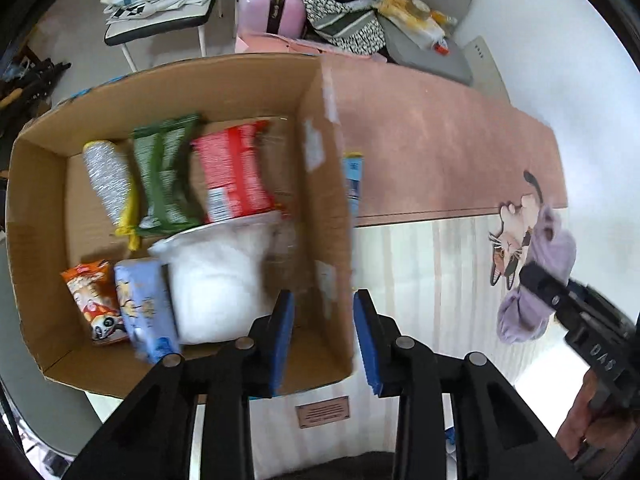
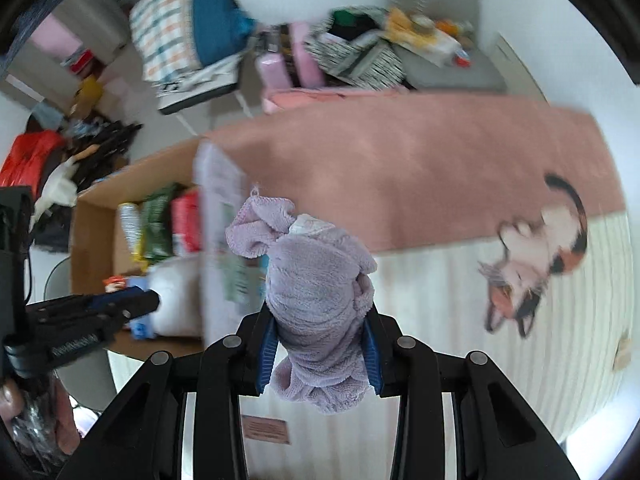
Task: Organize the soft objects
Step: 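Carry the lilac cloth with the right tool into the box and release it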
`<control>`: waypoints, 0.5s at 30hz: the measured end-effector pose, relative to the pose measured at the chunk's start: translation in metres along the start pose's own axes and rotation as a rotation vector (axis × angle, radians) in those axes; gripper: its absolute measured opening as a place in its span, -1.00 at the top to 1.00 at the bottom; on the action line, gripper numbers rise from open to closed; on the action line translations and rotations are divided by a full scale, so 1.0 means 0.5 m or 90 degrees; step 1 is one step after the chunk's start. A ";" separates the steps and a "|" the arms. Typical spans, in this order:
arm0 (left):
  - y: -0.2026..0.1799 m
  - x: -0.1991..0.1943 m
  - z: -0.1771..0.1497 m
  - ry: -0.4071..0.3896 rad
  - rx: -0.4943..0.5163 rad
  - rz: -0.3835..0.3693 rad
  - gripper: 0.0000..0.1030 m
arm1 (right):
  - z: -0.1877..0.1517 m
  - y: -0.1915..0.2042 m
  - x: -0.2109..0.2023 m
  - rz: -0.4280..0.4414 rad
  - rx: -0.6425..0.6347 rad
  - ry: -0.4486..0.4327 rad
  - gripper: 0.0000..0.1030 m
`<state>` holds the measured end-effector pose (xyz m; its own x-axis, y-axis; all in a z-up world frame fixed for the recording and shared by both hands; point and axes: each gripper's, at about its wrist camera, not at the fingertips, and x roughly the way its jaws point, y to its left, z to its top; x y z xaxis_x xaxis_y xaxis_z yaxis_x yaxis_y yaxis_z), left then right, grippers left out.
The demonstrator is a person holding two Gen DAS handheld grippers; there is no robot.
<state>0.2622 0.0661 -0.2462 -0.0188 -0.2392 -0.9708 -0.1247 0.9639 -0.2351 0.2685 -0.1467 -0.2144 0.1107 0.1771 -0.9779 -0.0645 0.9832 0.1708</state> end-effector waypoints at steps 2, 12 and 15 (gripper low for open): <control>-0.036 0.000 0.012 -0.004 0.017 0.034 0.44 | -0.007 -0.054 0.016 0.008 0.033 0.015 0.26; -0.079 -0.026 0.043 -0.054 -0.003 0.164 0.38 | 0.003 -0.121 0.024 0.071 0.044 0.021 0.25; -0.069 -0.040 0.042 -0.064 -0.011 0.178 0.38 | 0.010 -0.099 0.011 0.090 0.026 0.018 0.25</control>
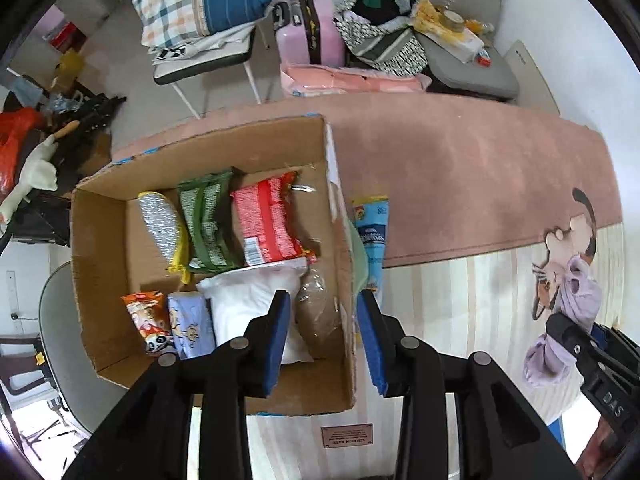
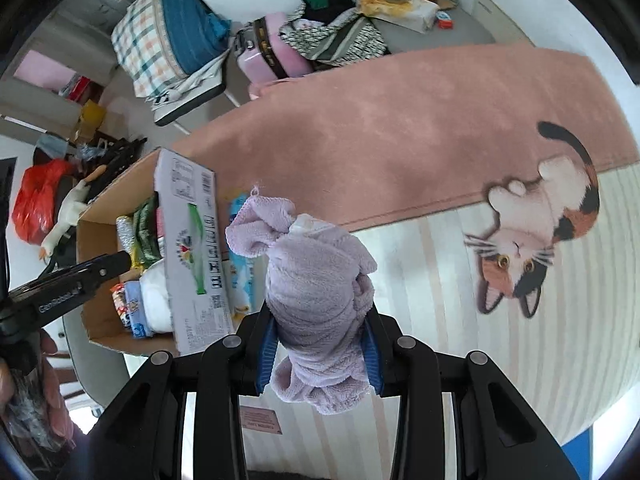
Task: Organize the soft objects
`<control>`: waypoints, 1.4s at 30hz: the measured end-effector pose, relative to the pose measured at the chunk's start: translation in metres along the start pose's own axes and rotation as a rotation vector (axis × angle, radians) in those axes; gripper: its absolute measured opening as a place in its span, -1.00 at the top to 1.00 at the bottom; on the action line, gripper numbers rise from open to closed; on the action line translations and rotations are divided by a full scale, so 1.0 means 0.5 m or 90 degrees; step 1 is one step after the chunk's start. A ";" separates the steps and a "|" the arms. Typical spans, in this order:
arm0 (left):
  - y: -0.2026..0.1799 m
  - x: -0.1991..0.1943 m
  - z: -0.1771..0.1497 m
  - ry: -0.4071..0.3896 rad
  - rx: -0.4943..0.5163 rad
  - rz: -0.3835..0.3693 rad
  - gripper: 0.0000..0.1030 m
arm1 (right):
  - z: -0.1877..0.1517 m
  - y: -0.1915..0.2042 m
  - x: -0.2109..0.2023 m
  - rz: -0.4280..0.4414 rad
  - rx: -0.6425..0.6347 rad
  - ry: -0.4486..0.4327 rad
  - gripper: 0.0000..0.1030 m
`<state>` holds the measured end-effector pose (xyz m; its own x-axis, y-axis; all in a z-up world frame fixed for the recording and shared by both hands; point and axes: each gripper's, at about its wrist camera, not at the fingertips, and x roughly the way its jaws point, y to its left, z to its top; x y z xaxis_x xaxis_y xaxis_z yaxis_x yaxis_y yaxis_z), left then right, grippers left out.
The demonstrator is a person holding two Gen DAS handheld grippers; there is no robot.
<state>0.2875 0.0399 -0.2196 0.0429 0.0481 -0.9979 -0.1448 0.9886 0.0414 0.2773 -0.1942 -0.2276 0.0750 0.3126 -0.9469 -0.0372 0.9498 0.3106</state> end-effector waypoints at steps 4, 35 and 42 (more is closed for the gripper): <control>0.065 -0.042 -0.017 -0.026 -0.032 0.021 0.38 | 0.004 0.070 -0.031 0.031 -0.039 -0.013 0.25; 0.421 0.065 -0.070 -0.027 -0.119 0.012 -0.95 | -0.049 0.436 0.222 -0.091 -0.093 0.052 -0.70; 0.397 0.047 -0.074 -0.054 -0.092 0.029 -0.96 | 0.000 0.268 0.101 -0.064 0.039 -0.082 -0.69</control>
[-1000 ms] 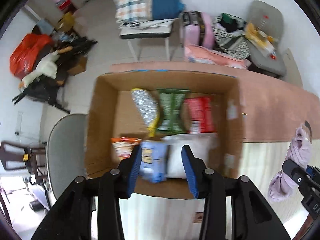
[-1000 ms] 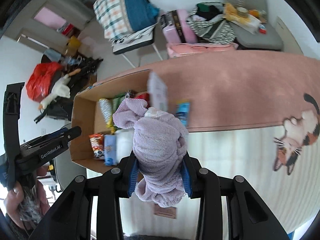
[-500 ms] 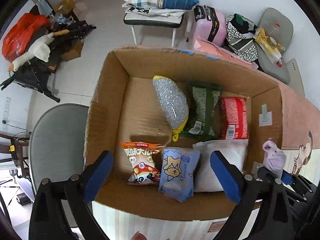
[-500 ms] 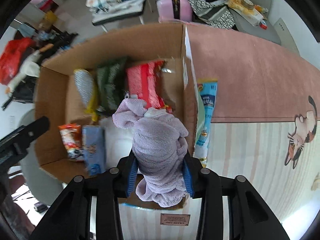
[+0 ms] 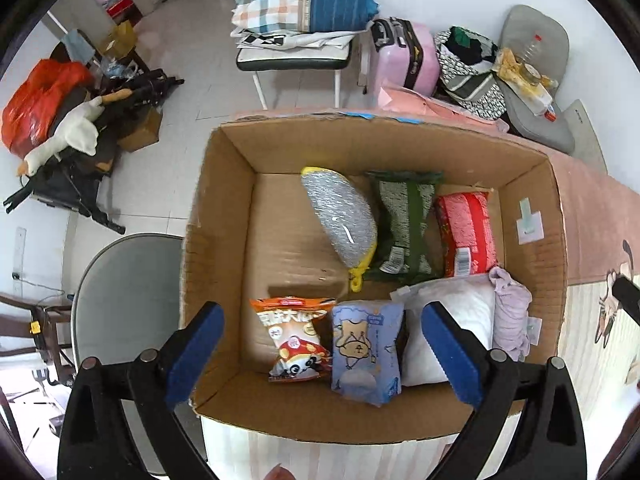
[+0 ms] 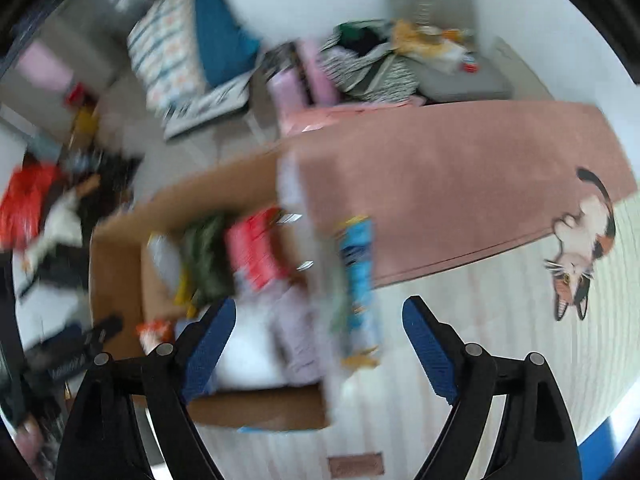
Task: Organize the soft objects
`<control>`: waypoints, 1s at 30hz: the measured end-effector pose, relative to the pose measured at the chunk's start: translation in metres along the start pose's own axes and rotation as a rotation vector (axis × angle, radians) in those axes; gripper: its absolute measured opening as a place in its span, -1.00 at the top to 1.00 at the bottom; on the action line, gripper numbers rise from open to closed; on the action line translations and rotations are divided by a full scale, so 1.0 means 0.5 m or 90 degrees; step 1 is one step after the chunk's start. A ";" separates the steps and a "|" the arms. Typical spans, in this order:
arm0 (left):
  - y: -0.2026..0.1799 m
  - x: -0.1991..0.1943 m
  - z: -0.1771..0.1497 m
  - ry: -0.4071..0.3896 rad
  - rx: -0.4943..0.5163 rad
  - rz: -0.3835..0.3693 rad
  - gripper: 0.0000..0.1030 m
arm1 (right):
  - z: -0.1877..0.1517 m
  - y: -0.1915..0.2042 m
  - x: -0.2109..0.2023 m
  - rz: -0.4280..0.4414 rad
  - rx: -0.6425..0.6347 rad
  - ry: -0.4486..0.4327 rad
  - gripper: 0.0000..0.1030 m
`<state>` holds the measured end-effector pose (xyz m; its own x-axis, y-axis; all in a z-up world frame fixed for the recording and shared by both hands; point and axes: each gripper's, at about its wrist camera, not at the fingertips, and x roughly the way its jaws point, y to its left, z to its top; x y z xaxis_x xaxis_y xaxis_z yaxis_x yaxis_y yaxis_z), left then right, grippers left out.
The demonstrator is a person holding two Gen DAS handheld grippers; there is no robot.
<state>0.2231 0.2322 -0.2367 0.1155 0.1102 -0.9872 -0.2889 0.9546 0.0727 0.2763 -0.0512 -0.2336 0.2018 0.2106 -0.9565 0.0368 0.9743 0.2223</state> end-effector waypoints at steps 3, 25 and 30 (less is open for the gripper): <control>-0.020 0.027 0.000 0.023 0.001 -0.012 -0.96 | 0.022 -0.085 0.084 0.063 0.062 0.068 -0.23; -0.101 0.102 -0.009 0.062 0.024 0.036 -0.96 | -0.067 -0.077 0.319 -0.014 -0.040 0.175 0.72; -0.090 0.095 -0.025 0.052 0.013 0.027 -0.96 | -0.097 -0.093 0.310 -0.081 -0.053 0.183 0.67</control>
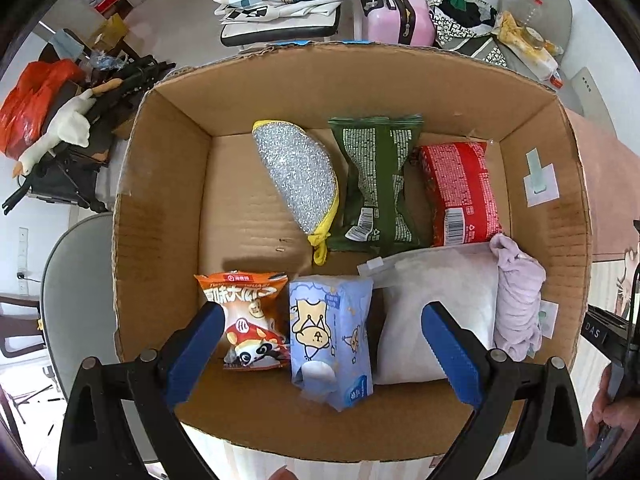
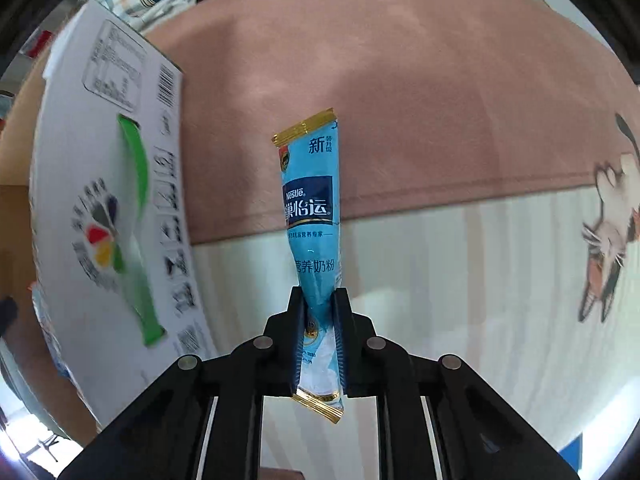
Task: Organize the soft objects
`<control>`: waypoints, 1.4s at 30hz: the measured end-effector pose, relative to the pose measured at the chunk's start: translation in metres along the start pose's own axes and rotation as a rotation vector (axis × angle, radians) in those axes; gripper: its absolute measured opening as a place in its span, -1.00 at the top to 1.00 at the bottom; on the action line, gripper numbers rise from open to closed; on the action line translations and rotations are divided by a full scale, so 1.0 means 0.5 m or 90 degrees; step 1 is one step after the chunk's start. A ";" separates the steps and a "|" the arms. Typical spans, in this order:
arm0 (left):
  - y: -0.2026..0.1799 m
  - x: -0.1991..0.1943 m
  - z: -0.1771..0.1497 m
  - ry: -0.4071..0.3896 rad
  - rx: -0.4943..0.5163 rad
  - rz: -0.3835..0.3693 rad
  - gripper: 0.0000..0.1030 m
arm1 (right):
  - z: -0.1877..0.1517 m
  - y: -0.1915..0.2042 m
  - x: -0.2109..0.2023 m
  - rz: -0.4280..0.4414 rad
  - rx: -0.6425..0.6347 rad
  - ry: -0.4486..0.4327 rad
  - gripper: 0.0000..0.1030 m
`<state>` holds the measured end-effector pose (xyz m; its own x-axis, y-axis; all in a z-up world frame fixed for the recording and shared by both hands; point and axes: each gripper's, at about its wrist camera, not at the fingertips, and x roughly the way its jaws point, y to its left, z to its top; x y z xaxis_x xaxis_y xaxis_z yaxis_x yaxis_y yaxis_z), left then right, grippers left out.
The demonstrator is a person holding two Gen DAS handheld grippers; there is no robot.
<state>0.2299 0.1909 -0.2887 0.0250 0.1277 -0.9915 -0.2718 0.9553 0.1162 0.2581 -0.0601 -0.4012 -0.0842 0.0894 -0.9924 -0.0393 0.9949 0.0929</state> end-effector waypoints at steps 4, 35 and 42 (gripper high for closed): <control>0.013 0.006 -0.006 0.002 -0.011 0.002 -0.96 | 0.005 0.024 0.034 -0.032 -0.011 0.004 0.48; 0.318 -0.089 -0.013 -0.086 -0.089 0.150 -0.99 | 0.034 0.587 -0.144 0.337 -0.149 -0.043 0.73; 0.341 -0.064 -0.002 -0.073 -0.100 0.145 -0.99 | 0.082 0.648 -0.053 0.335 -0.151 -0.007 0.61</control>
<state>0.1815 0.3496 -0.2369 0.0523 0.3717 -0.9269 -0.4288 0.8466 0.3153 0.2883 0.2619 -0.3481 -0.1421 0.5717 -0.8081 -0.2171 0.7785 0.5889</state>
